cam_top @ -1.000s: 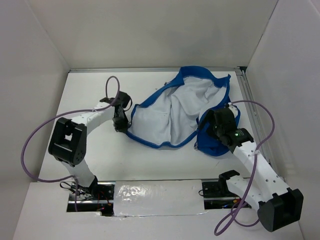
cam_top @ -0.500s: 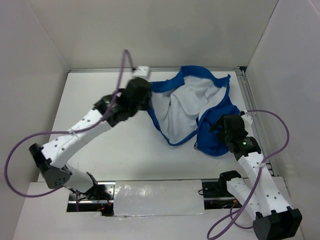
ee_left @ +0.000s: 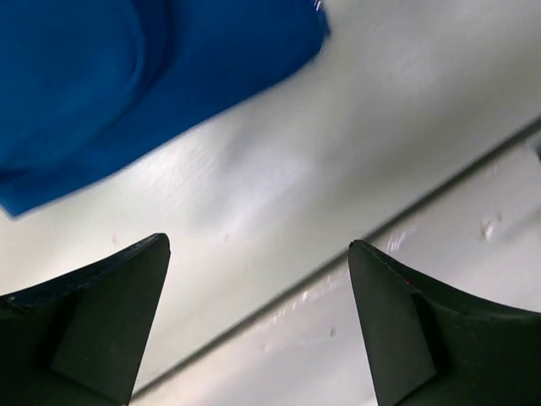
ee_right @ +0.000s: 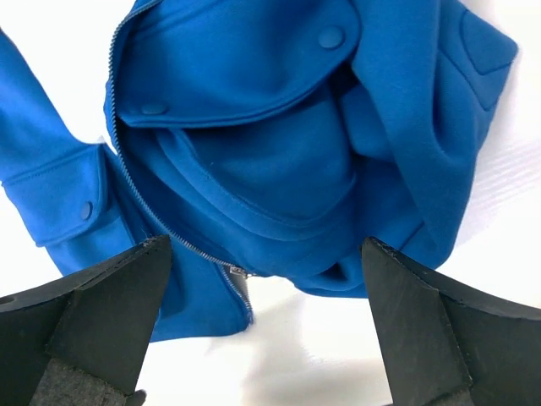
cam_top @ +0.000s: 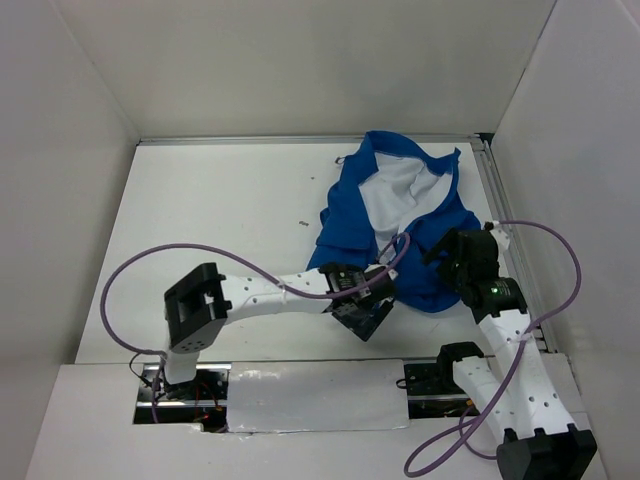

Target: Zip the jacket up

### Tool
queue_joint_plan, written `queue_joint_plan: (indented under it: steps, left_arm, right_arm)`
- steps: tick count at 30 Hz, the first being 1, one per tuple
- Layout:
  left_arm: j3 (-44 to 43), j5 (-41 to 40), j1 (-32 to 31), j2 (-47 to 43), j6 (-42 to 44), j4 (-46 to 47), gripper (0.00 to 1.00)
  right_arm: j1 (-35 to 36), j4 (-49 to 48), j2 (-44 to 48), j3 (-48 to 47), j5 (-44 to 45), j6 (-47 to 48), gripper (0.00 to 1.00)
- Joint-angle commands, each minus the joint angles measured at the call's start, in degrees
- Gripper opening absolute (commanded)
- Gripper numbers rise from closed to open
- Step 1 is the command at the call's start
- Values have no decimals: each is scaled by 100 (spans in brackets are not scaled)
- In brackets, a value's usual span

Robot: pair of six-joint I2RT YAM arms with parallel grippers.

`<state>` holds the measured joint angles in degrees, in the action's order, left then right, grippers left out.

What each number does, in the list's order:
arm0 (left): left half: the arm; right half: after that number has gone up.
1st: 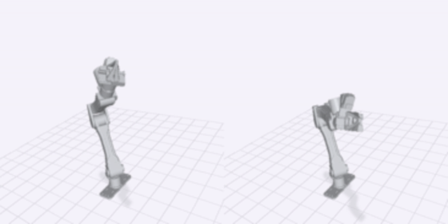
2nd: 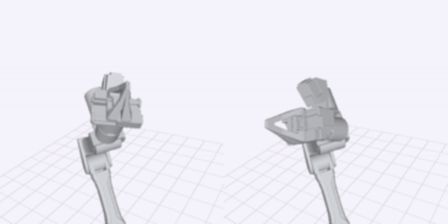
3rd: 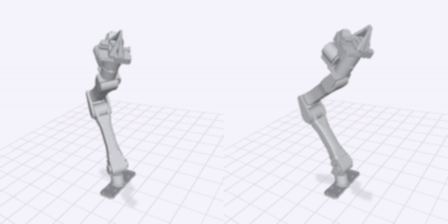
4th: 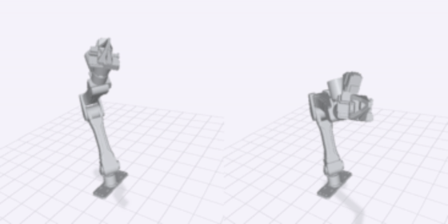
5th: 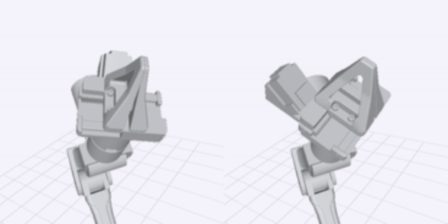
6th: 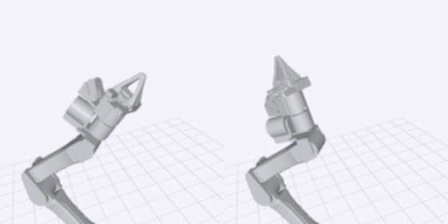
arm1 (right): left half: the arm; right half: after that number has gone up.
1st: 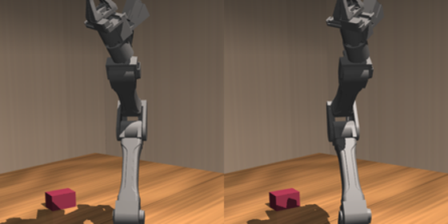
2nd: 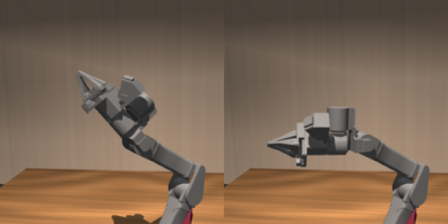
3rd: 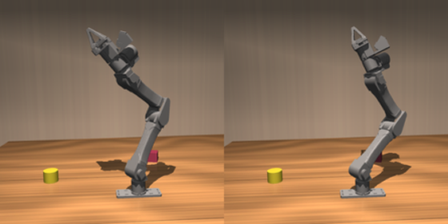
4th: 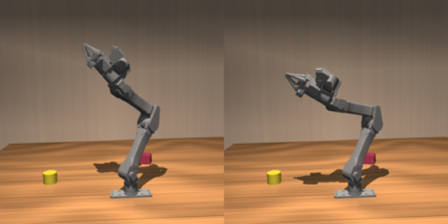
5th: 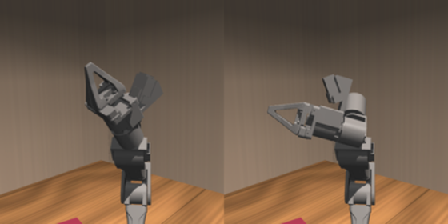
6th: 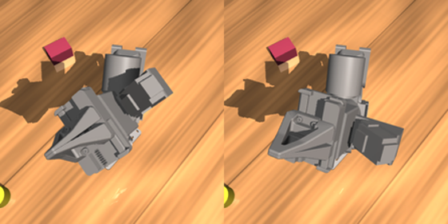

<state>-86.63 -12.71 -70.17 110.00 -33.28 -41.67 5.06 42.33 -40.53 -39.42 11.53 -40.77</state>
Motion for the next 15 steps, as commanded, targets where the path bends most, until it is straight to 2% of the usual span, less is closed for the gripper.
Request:
queue_joint_plan:
  steps: [1, 4, 7, 8, 10, 11, 12, 15]
  left_arm:
    - [382, 454, 74, -873, -161, 212, 99]
    - [707, 314, 161, -1531, -433, 186, 99]
    - [1015, 409, 573, -1901, -837, 133, 99]
    - [1104, 558, 1010, -1972, -873, 211, 99]
    - [1358, 987, 1469, -2104, -830, 465, 99]
    - [1429, 1407, 1845, -2140, -743, 658, 99]
    - [1560, 1638, 1988, -2149, -585, 1156, 99]
    - [1562, 2201, 2279, -1869, -224, 1783, 99]
  right_arm:
    - [-58, -233, 11, -101, -238, 280, 100]
    - [-40, -312, -86, -171, -432, 333, 100]
    - [3, -339, -209, -180, -546, 377, 100]
    - [30, -365, -227, -154, -573, 377, 100]
    - [161, -479, -288, 3, -651, 438, 100]
    - [223, -688, -323, 74, -835, 474, 100]
    - [328, -812, -419, 205, -950, 517, 100]
    - [443, -1121, -902, 312, -1118, 553, 100]
